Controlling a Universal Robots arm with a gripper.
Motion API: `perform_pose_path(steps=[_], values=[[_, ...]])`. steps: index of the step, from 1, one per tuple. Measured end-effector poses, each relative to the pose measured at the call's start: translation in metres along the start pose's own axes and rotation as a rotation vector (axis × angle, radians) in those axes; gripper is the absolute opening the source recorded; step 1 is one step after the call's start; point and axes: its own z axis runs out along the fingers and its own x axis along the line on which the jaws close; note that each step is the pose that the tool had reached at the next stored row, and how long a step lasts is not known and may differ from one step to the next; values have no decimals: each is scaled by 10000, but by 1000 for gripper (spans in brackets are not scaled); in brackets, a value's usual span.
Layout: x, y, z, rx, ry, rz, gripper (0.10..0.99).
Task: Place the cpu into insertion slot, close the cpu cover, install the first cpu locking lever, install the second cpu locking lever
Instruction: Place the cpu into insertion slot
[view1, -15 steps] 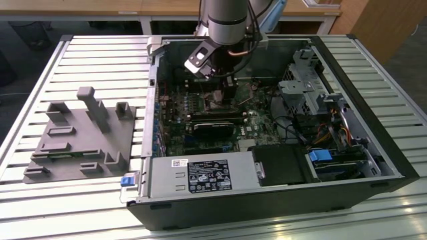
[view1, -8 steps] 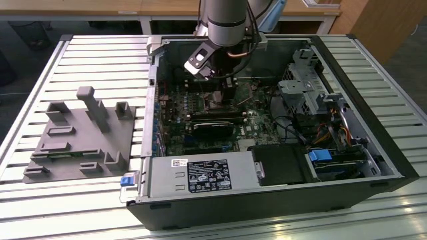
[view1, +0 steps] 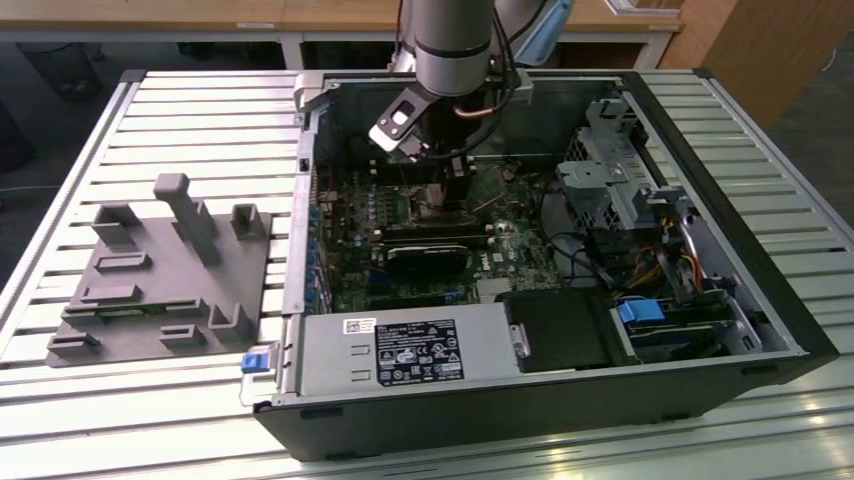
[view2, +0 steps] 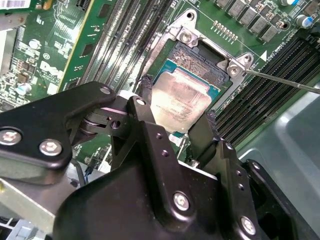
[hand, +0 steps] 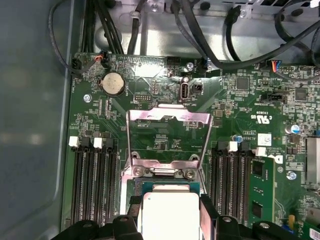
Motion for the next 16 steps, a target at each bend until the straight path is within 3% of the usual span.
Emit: perform_pose_path(steps=[16], values=[[35, -61, 146, 3, -10, 48, 541]])
